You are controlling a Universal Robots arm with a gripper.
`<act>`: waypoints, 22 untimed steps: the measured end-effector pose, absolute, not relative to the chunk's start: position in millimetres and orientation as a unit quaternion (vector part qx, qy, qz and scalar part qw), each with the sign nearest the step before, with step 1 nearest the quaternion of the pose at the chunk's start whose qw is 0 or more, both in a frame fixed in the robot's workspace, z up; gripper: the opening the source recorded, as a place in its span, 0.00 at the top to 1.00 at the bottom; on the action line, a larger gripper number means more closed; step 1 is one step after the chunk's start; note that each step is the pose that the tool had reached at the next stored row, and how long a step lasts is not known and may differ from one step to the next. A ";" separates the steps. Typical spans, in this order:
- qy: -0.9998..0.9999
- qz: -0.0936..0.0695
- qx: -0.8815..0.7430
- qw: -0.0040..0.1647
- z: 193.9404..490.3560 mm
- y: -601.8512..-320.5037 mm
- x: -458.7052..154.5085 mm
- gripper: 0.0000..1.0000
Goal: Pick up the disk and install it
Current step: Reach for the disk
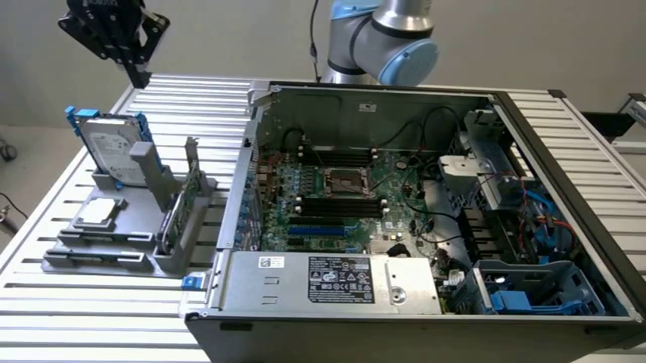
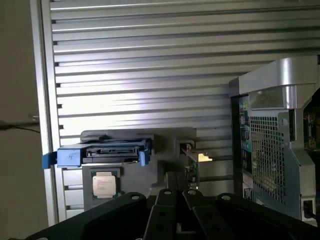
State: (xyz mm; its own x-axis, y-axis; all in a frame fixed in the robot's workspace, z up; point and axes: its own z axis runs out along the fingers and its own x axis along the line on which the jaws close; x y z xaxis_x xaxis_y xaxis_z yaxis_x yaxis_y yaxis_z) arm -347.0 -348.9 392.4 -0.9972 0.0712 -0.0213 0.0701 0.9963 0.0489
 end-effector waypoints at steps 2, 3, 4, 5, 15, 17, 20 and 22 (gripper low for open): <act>0.999 0.024 0.035 0.011 392.4 -347.6 -356.0 0.89; 0.999 0.024 0.035 0.011 392.4 -346.9 -360.5 0.89; 0.999 0.024 0.035 0.011 392.4 -346.3 -364.9 0.89; 0.999 0.024 0.035 0.011 392.4 -345.5 -369.8 0.89; 0.999 0.024 0.035 0.011 392.3 -338.0 -414.9 0.89; 0.999 0.024 0.035 0.011 392.2 -336.1 -424.1 0.89; 0.999 0.024 0.035 0.010 392.2 -333.6 -434.4 0.89; 0.999 0.024 0.035 0.010 392.1 -332.7 -438.2 0.89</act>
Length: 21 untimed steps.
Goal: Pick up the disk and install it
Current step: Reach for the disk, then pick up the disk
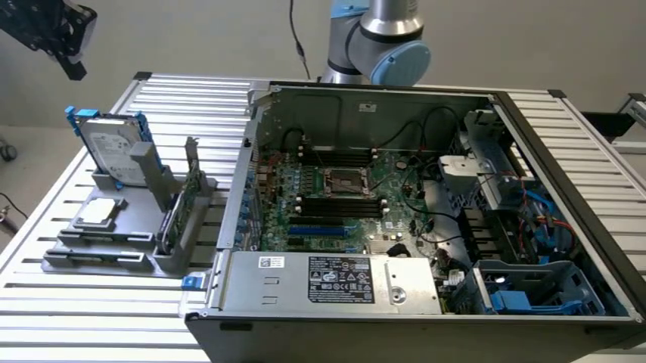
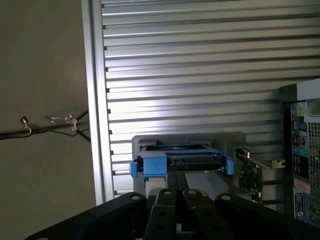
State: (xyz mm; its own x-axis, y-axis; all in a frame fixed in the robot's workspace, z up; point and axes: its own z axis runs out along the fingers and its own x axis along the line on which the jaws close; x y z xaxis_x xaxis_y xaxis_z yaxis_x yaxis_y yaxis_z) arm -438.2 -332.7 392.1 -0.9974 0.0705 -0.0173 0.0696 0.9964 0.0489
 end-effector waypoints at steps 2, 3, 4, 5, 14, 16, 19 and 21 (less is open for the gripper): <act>0.999 0.024 0.035 0.009 392.1 -332.7 -438.2 0.89; 0.999 0.024 0.035 0.009 392.1 -332.7 -438.2 0.89; 0.999 0.024 0.035 0.009 392.1 -332.7 -438.2 0.89; 0.999 0.024 0.035 0.009 392.1 -332.7 -438.2 0.89; 0.999 0.024 0.035 0.009 392.0 -332.7 -438.6 0.89; 0.999 0.023 0.035 0.009 391.2 -332.7 -439.9 0.89; 0.999 0.023 0.035 0.010 388.3 -332.7 -443.1 0.89; 0.999 0.023 0.035 0.009 385.3 -332.7 -446.4 0.89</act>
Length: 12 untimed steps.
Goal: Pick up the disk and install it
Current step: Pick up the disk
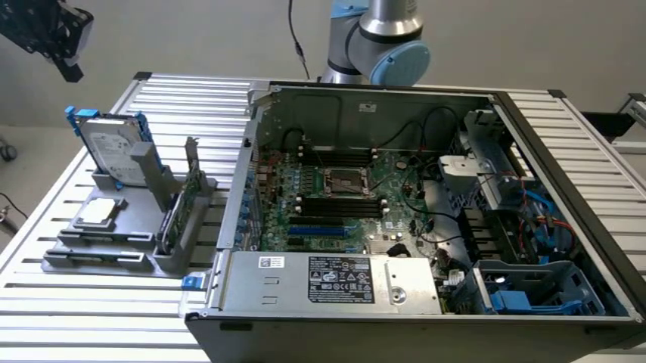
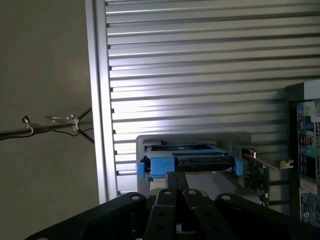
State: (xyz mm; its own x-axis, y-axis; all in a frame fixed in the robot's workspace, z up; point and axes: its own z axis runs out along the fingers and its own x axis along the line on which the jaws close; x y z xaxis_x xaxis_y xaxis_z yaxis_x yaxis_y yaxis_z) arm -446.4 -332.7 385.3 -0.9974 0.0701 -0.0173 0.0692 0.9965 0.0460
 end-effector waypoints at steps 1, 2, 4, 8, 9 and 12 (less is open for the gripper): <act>0.999 0.023 0.034 0.009 383.6 -332.7 -448.0 0.89; 0.999 0.023 0.033 0.010 382.0 -332.7 -449.4 0.89; 0.999 0.023 0.026 0.008 379.9 -332.8 -450.5 0.89; 1.000 0.023 -0.002 0.006 376.7 -332.7 -450.9 0.89; 1.000 0.023 -0.011 0.006 376.1 -332.6 -450.9 0.89; 0.999 0.023 -0.038 0.004 374.4 -332.7 -450.9 0.89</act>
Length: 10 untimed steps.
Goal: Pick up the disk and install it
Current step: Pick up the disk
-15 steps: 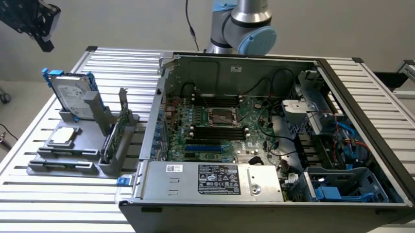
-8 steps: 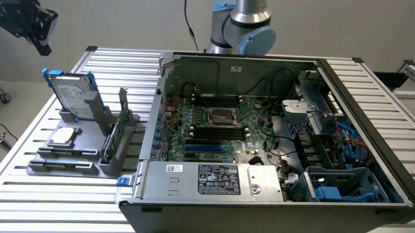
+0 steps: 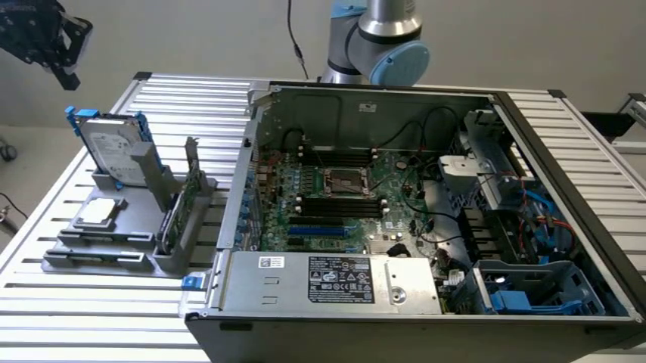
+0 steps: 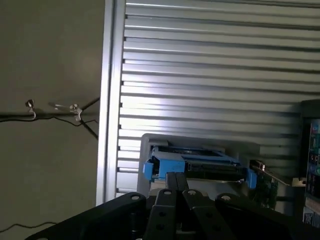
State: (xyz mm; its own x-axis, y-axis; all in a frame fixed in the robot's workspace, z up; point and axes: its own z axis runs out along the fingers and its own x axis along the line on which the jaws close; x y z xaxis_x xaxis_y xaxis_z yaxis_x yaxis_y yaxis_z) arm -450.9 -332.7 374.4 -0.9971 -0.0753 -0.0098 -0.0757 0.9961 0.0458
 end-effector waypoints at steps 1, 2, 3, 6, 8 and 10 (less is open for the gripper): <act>0.999 0.023 -0.047 0.004 373.8 -332.7 -450.9 0.89; 0.998 0.023 -0.056 0.003 373.3 -332.7 -450.9 0.89; 0.998 0.023 -0.065 0.003 372.8 -332.7 -450.9 0.89; 0.995 0.023 -0.092 0.001 371.2 -332.7 -450.9 0.89; 0.994 0.023 -0.111 0.000 370.0 -332.7 -450.8 0.89; 0.991 0.023 -0.128 0.000 369.1 -332.7 -450.9 0.89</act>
State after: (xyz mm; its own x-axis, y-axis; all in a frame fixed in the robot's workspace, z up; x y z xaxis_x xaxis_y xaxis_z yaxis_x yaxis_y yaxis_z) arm -450.9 -332.7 369.1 -0.9671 -0.2545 -0.0054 -0.2545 0.9660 0.0464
